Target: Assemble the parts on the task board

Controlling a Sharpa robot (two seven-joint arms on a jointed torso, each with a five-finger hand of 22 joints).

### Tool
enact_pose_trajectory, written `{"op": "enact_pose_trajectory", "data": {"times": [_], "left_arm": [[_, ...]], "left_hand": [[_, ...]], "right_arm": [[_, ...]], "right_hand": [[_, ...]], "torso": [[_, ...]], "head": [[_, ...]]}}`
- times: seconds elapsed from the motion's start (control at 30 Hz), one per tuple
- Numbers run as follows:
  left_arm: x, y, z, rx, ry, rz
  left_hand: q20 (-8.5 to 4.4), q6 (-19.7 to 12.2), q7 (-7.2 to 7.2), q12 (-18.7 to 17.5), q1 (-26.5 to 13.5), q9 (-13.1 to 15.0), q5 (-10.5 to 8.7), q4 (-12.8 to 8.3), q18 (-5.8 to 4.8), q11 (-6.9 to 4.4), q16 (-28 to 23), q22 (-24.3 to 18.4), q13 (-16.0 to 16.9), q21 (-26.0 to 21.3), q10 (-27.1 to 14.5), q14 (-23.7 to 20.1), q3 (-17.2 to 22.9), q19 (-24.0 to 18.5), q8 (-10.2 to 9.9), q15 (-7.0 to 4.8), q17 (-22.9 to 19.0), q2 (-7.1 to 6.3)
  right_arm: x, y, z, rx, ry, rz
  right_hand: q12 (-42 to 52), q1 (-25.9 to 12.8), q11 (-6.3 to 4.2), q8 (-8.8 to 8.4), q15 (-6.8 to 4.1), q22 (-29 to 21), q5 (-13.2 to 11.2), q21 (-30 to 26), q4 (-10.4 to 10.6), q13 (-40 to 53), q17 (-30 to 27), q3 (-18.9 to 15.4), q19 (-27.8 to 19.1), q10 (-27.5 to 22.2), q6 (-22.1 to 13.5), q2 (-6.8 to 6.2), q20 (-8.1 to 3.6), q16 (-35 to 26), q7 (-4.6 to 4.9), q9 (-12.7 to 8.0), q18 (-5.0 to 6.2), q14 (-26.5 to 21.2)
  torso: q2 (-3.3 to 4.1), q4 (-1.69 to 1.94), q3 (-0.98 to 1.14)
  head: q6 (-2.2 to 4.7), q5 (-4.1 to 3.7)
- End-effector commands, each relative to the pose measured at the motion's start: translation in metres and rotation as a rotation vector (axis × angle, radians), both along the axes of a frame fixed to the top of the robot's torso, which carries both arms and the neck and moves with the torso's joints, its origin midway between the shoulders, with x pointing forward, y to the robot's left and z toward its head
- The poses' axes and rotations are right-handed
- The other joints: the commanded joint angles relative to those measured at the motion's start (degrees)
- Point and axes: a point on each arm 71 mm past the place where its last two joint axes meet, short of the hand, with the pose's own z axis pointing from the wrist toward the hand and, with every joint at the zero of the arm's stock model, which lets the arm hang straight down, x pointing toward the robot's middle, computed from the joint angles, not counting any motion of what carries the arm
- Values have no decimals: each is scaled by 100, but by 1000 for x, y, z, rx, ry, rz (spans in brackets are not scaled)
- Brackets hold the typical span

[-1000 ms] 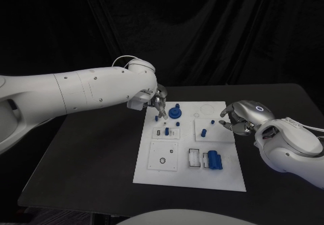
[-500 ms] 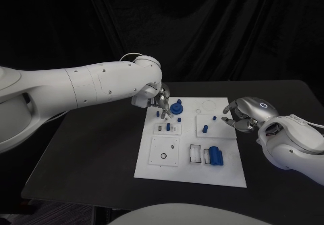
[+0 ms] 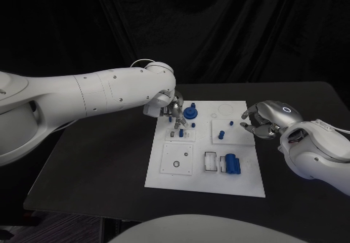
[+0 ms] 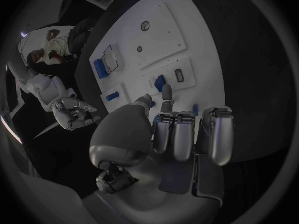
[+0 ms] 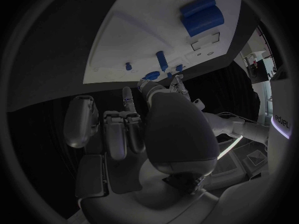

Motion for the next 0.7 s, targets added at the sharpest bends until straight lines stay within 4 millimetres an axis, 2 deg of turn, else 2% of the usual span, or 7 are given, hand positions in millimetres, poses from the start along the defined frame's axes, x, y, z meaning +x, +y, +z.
{"op": "enact_pose_trajectory", "data": {"times": [0.03,0.7], "left_arm": [[1,0,-2,-13,-5,16],[1,-2,-7,-15,0,21]], "left_hand": [[-33,44,-1,15,37,-24,43,-20,-70,-29,15,1326,1499,13,604,596,53,337,-45,-24,1509,62],[-33,102,-2,15,143,-158,513,-131,-36,-31,15,1280,1499,-80,604,596,195,253,-220,-25,1509,33]], "right_arm": [[-1,0,1,11,-8,0],[-2,0,1,10,-5,0]], "right_hand": [[16,3,15,-17,17,937,19,-5,3,1508,1509,38,-9,597,28,40,-9,15,-1,-5,28,607],[16,3,15,-17,17,937,19,-5,3,1508,1509,38,-9,597,28,40,-9,15,-1,-5,28,607]], "torso": [[1,-5,1],[8,-1,1]], "head": [[-34,4],[-121,-9]]}}
